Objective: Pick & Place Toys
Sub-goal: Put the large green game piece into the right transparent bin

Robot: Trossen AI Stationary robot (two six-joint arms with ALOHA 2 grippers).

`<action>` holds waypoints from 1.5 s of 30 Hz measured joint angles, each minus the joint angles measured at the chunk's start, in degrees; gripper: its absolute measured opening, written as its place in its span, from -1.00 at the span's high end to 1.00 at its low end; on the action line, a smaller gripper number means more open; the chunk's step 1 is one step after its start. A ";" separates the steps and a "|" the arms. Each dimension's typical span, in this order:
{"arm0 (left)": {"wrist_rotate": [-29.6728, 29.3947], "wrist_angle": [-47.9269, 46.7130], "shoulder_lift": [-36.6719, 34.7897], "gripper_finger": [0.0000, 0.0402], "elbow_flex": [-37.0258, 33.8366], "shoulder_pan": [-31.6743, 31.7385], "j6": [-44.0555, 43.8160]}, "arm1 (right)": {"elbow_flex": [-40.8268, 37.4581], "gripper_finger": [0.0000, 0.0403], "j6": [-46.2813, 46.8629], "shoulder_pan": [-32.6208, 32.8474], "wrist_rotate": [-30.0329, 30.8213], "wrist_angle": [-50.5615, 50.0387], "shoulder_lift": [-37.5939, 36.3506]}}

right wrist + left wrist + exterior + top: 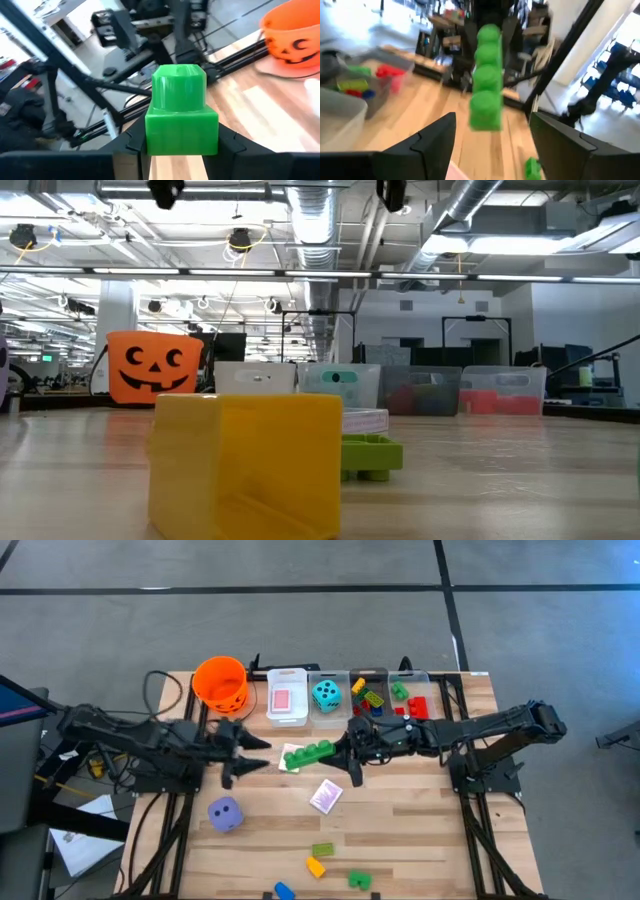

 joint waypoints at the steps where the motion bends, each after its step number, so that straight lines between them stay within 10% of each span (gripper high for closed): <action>1: -0.73 -0.50 -1.55 -0.22 0.02 0.00 -0.03 | 0.00 0.40 0.01 -0.30 0.77 -0.06 0.00; 9: -2.60 -1.50 -5.72 -0.12 0.02 0.00 -0.12 | 0.04 0.40 0.06 -3.08 18.08 -6.22 -0.92; 14: -1.64 -1.67 -3.81 -0.08 0.00 -0.04 -1.05 | 0.15 0.40 3.55 -3.24 39.96 -20.28 -3.02; 21: 0.41 -1.17 0.96 -0.05 -0.02 -0.15 -2.98 | 0.00 0.40 13.76 -3.41 54.10 -45.89 -8.59; 31: 0.48 2.64 8.25 -0.05 -0.07 -0.13 -2.99 | -0.02 0.40 43.58 -5.63 56.12 -82.59 -10.82; 45: 0.46 12.19 12.73 -0.04 -0.07 -0.13 -3.02 | -13.15 0.25 43.98 -11.47 44.29 -73.11 -10.71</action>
